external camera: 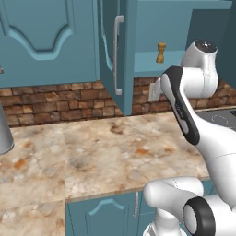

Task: Retrieve the shaker from the cabinet and place it next the steak on a plate on the dining table.

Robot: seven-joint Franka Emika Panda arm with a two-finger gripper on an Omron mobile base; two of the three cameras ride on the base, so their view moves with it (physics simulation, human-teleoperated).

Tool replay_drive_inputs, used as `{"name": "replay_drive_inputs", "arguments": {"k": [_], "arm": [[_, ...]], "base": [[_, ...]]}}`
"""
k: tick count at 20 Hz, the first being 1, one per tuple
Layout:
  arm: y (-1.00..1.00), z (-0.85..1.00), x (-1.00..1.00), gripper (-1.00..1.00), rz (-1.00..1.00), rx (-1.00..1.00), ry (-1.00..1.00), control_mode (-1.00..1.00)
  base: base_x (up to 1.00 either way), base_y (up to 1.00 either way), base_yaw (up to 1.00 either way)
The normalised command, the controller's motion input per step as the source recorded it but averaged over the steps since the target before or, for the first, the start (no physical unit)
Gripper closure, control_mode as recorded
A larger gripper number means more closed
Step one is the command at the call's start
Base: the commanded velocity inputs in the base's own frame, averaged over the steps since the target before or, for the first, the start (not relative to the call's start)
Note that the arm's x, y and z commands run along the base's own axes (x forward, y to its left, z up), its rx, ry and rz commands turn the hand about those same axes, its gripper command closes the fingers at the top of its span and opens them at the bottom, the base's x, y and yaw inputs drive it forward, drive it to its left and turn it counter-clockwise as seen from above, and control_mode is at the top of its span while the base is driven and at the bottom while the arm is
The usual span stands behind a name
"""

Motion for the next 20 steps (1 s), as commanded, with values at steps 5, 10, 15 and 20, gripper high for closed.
{"name": "replay_drive_inputs", "arguments": {"k": [5,10,15,20], "arm": [[-0.21,0.40,0.00,-1.00,0.00,-0.01,-0.06,-1.00],[-0.23,0.42,0.00,-1.00,-0.01,0.00,-0.02,-1.00],[-0.12,0.31,0.02,-1.00,-0.01,0.00,-0.08,-1.00],[-0.01,0.21,0.10,-1.00,0.00,0.00,-0.13,-1.00]], "base": [[0.00,0.00,0.00],[0.00,0.00,0.00],[0.00,0.00,0.00],[0.00,0.00,0.00]]}}
